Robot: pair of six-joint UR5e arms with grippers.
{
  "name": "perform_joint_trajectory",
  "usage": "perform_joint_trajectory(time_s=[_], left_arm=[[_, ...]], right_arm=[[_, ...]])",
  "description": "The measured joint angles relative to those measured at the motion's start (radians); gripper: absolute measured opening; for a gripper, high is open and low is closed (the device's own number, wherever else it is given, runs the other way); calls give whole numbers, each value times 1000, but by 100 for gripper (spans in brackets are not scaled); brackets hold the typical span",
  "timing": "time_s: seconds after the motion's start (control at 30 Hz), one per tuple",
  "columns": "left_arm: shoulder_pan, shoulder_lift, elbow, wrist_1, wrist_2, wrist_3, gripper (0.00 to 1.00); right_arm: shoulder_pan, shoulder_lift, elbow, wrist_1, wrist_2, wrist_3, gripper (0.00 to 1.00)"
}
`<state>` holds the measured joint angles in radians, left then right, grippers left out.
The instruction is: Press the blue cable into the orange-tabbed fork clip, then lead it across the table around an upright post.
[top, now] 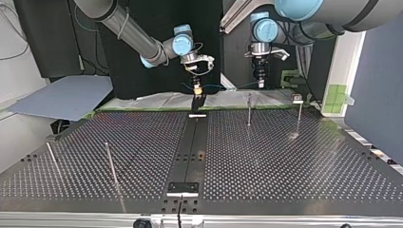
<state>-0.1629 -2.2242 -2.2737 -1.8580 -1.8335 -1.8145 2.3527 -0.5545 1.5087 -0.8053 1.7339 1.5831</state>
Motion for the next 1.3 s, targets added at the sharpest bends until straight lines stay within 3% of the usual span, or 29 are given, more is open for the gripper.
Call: perform_joint_trajectory(time_s=[0.33, 0.53, 0.87, 1.3], left_arm=[[19, -40, 92, -43, 87, -30, 0], [29, -41, 112, -46, 98, -60, 0], [58, -41, 114, -42, 60, -50, 0], [60, -41, 114, -42, 112, -33, 0]], right_arm=[[-40, 24, -81, 59, 0, -5, 0], [-53, 25, -103, 86, 0, -8, 0], [-55, 25, -106, 87, -7, -12, 0], [-52, 29, -106, 88, -25, -13, 0]])
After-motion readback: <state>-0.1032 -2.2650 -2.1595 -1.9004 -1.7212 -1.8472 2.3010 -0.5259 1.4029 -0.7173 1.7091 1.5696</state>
